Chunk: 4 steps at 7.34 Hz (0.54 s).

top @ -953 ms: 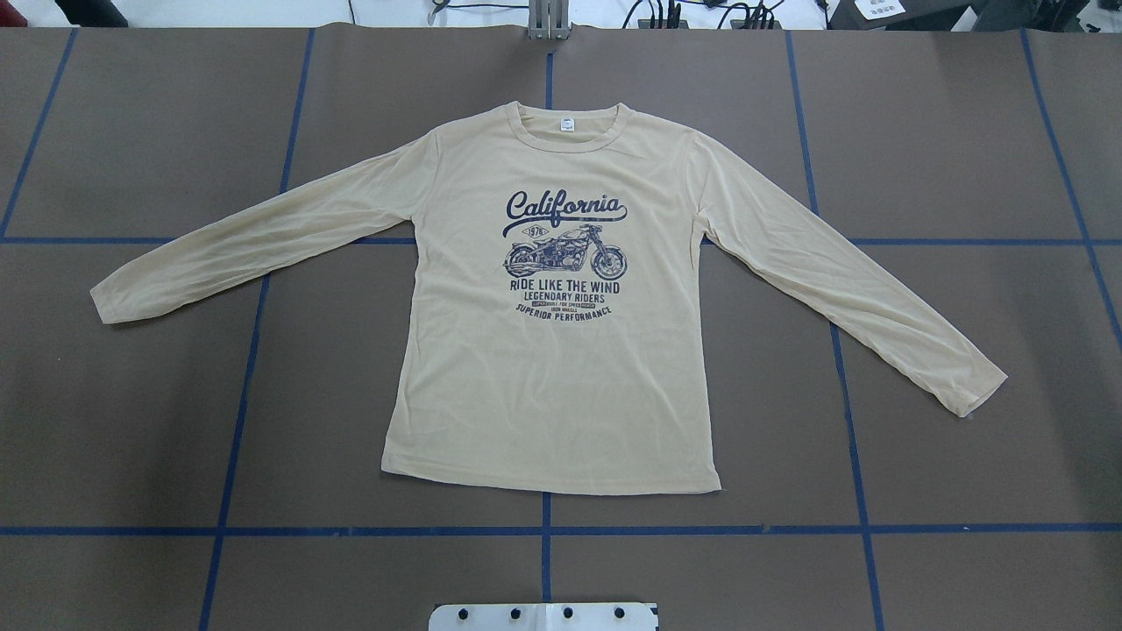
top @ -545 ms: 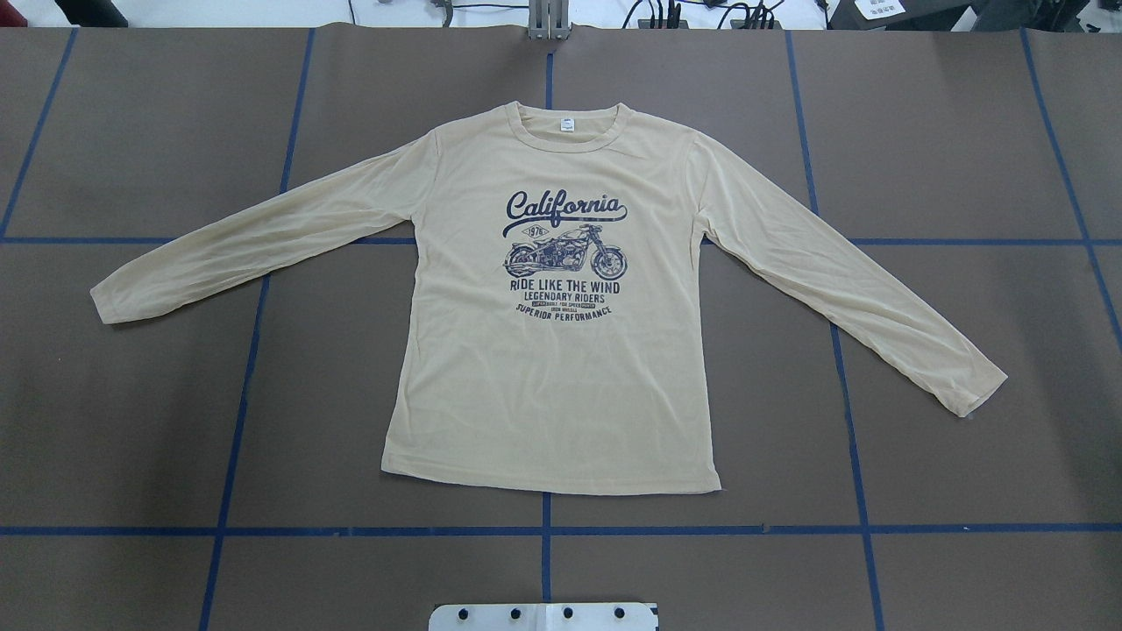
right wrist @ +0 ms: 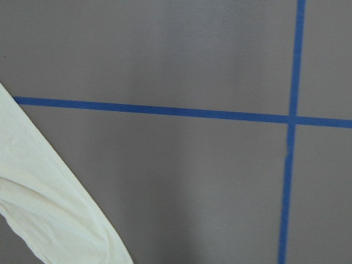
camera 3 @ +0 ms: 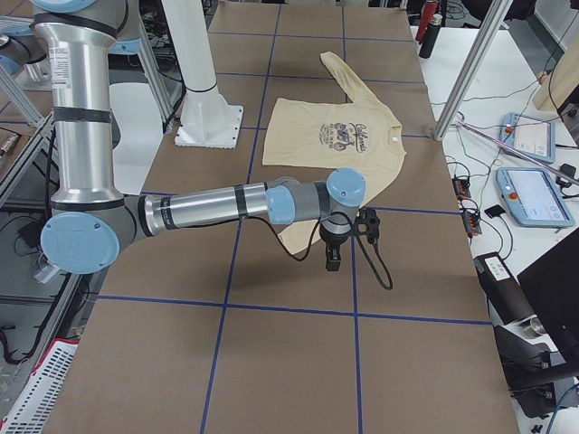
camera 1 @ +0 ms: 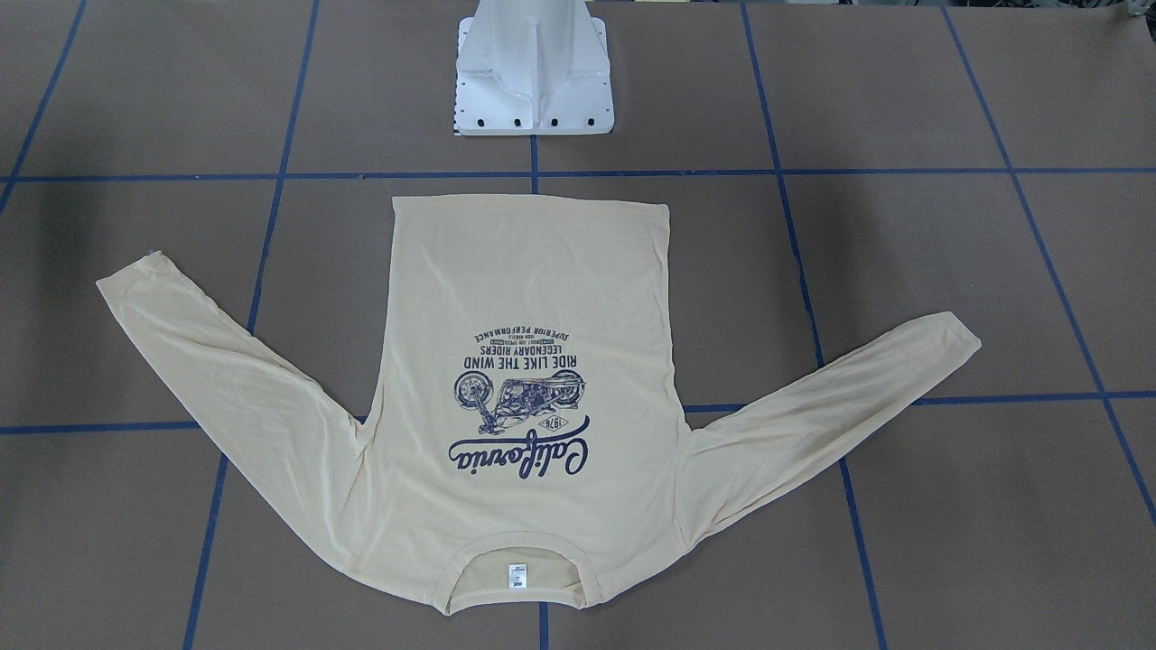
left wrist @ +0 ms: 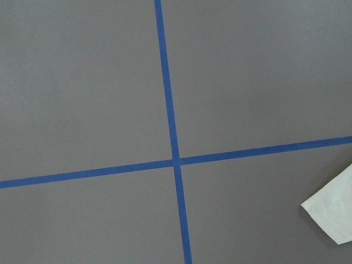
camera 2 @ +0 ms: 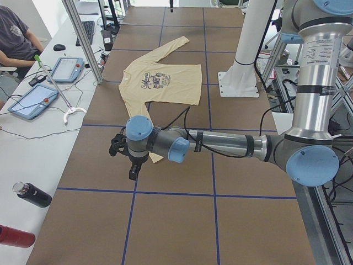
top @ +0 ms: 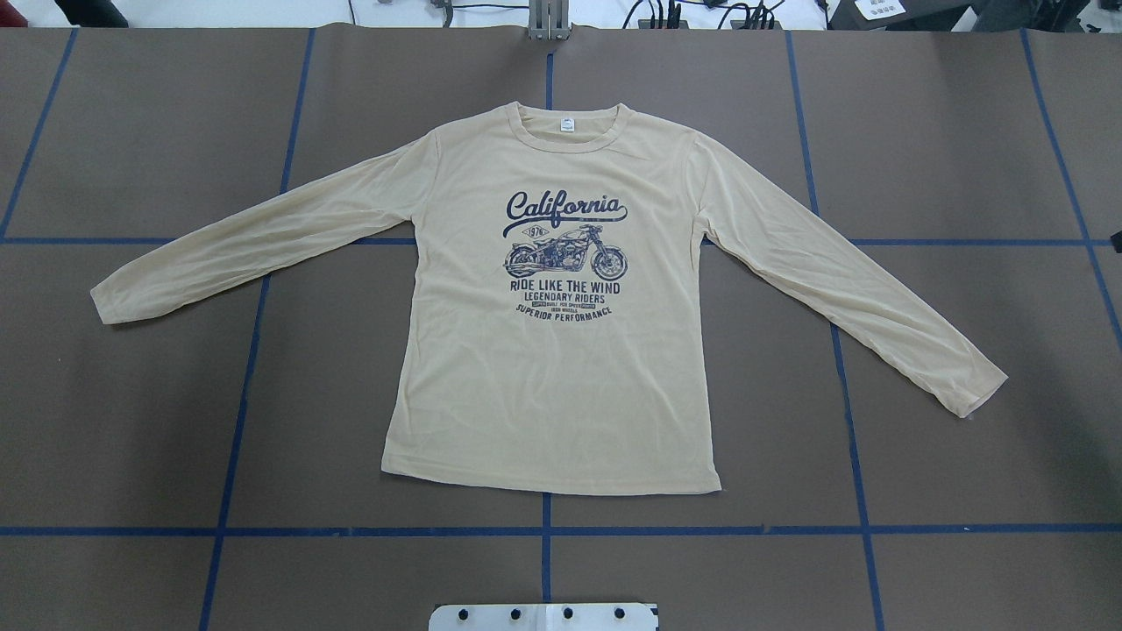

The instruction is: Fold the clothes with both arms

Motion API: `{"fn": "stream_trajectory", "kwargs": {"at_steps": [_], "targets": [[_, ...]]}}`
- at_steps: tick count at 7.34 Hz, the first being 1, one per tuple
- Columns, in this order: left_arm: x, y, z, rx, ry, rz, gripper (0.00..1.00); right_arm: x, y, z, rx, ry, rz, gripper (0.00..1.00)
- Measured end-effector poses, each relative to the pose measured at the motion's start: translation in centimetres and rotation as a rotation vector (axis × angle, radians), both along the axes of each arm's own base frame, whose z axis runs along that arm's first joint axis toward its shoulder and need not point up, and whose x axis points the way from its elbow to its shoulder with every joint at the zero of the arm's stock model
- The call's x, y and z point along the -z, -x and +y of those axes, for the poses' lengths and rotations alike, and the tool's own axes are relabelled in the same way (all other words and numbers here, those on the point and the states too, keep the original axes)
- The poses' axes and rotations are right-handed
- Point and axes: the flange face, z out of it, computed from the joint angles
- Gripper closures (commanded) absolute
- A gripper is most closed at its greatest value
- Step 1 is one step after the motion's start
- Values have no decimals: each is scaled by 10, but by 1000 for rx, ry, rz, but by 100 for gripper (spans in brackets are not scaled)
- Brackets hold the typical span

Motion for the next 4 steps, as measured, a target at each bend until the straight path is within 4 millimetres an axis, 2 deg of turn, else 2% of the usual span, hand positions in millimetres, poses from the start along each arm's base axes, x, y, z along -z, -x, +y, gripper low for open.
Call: {"fn": "stream_trajectory", "kwargs": {"at_steps": [1,2,4], "targets": [[-5,-1,1,0,-21,6,0,7,42,0,22,-24,-14,0],[-12,-1,1,0,-21,8,0,5,70,10,46,-83,-36,1],[-25,-2,0,-9,0,30,0,-10,101,49,55,-142,-95,1]]}}
